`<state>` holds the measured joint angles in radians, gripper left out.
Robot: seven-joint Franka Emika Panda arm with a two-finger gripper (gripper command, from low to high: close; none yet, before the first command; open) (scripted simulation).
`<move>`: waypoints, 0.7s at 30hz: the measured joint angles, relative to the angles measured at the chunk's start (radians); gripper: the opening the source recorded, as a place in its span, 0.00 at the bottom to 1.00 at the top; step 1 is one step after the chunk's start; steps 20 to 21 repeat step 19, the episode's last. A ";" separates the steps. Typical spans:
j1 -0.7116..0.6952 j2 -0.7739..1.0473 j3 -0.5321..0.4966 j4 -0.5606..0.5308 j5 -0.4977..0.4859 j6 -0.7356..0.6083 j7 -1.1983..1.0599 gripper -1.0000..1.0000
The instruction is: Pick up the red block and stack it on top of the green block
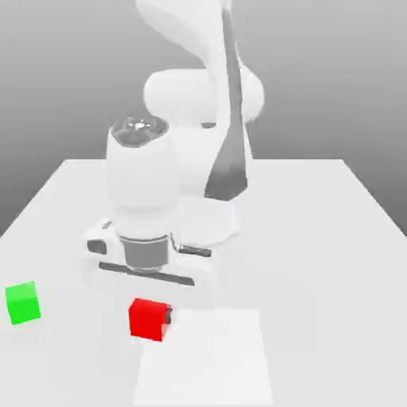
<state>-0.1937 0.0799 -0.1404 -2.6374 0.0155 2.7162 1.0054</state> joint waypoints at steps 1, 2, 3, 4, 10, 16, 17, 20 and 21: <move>-0.031 -0.004 -0.022 0.006 0.001 -0.009 0.044 0.00; -0.063 -0.007 -0.043 0.011 0.001 -0.019 0.089 0.00; -0.095 -0.011 -0.064 0.017 0.002 -0.028 0.134 0.00; -0.127 -0.014 -0.083 0.023 0.003 -0.037 0.178 0.00; -0.317 -0.027 -0.181 0.056 0.019 -0.083 0.430 0.00; -0.357 0.145 -0.126 0.070 0.152 0.066 0.368 1.00; -0.357 0.145 -0.126 0.070 0.152 0.066 0.368 1.00; -0.357 0.145 -0.126 0.070 0.152 0.066 0.368 1.00; -0.357 0.145 -0.126 0.070 0.152 0.066 0.368 1.00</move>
